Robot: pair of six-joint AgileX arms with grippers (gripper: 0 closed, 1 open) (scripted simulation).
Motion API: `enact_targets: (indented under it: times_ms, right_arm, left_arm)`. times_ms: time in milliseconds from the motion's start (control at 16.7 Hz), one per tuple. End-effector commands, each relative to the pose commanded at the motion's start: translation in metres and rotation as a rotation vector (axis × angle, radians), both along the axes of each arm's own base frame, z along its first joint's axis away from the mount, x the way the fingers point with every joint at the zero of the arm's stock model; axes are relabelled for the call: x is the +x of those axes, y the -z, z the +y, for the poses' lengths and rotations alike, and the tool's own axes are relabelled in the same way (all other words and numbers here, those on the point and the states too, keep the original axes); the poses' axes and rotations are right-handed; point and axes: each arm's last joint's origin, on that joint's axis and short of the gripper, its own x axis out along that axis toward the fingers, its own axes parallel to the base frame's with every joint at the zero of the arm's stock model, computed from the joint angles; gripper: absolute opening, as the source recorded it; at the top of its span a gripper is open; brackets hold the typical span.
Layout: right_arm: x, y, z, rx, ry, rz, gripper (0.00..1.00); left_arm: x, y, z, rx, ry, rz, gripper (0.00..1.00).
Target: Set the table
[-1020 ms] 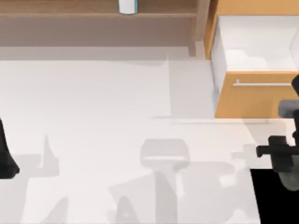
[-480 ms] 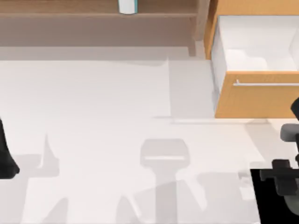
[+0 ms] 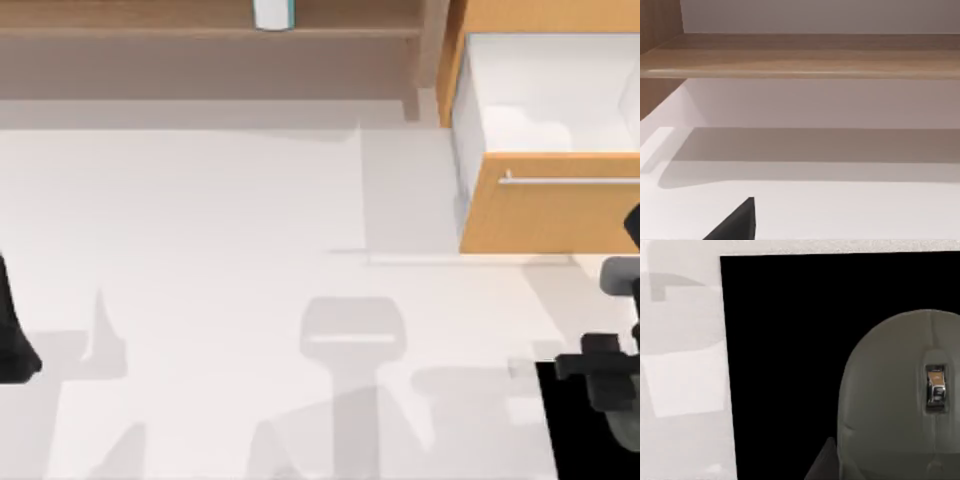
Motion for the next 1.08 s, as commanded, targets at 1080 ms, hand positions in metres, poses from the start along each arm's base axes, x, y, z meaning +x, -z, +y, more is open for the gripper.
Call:
enact_targets:
  times_ms: [1080]
  right_arm:
    - [0.009,-0.017,0.004,0.038,-0.006,-0.115,0.00]
  left_arm:
    - [0.000,0.000,0.000,0.000,0.000,0.000,1.00]
